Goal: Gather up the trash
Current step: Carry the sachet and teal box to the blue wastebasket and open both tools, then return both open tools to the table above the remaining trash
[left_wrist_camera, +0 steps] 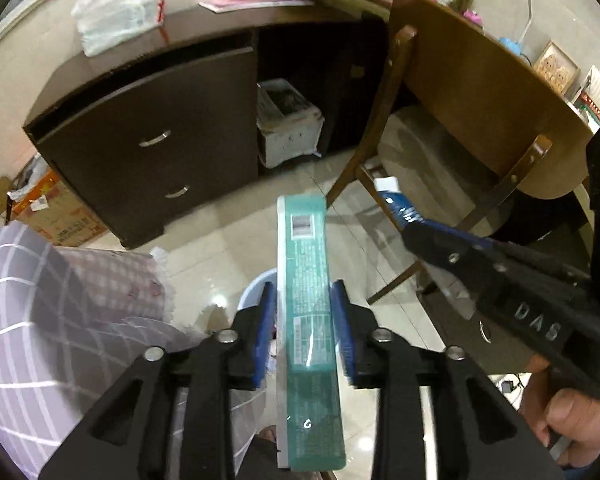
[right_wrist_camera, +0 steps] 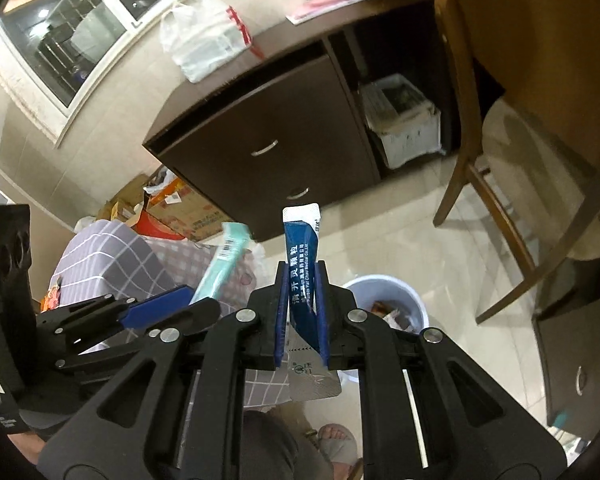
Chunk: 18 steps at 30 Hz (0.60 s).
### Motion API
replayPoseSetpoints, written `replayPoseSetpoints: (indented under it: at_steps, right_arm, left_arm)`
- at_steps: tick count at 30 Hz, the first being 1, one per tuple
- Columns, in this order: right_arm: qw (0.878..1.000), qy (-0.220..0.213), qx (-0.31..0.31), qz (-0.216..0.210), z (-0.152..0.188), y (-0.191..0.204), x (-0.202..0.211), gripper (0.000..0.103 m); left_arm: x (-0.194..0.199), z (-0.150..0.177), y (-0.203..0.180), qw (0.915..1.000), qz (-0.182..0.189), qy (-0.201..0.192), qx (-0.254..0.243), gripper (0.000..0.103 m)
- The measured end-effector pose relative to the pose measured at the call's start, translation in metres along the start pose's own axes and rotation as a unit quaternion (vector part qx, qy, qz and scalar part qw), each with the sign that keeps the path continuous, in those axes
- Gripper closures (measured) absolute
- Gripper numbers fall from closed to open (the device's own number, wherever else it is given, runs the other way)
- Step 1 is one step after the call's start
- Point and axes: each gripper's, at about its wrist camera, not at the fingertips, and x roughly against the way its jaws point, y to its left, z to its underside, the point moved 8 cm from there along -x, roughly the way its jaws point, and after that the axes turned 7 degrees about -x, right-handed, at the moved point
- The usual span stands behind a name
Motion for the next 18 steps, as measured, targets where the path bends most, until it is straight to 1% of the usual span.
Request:
replayPoseSetpoints:
  at_steps: [1, 2, 3, 4, 5, 7, 8, 10, 14, 18]
  right_arm:
    - [1.0, 0.004, -0.003, 0.002, 0.001, -0.003, -0.004, 0.085]
    - [1.0, 0.01, -0.012, 0.004, 0.002, -0.009, -0.009, 0.065]
    - [1.0, 0.011, -0.028, -0.003, 0.001, -0.014, -0.011, 0.046]
    - [0.999, 0.008, -0.037, 0.0, 0.001, -0.019, -0.011, 0.023]
    - [0.999, 0.002, -0.04, 0.001, 0.0, -0.022, -0.011, 0.022]
    - [0.999, 0.006, -0.045, -0.002, 0.0, -0.025, -0.012, 0.021]
    - [0.999, 0.006, -0.047, 0.003, 0.002, -0.027, -0.011, 0.015]
    - [0.999, 0.003, -0.047, 0.011, 0.002, -0.029, -0.009, 0.006]
    - [0.998, -0.007, -0.053, 0.028, 0.005, -0.03, -0.004, 0.006]
    - [0.998, -0.014, -0.05, 0.03, 0.009, -0.024, 0.007, 0.006]
  left_arm:
    - [-0.003, 0.0, 0.001, 1.0, -0.003, 0.001, 0.004, 0.03]
    - [-0.002, -0.001, 0.005, 0.9999, -0.015, -0.002, 0.006, 0.025]
    - [-0.001, -0.001, 0.008, 0.9996, -0.024, -0.008, 0.009, 0.022]
    - [0.0, -0.002, 0.01, 0.9996, -0.024, -0.012, 0.013, 0.02]
    - [0.002, -0.001, 0.014, 0.9995, -0.023, -0.012, 0.019, 0.019]
    - [0.006, 0.0, 0.02, 0.999, -0.034, -0.015, 0.023, 0.018]
    - [0.011, 0.0, 0.025, 0.9987, -0.039, -0.021, 0.025, 0.017]
    - [0.019, -0.001, 0.032, 0.9981, -0.042, -0.03, 0.035, 0.015]
    - [0.04, 0.001, 0.043, 0.9967, -0.052, -0.046, 0.043, 0.014]
    - [0.063, 0.004, 0.05, 0.9951, -0.055, -0.068, 0.046, 0.014]
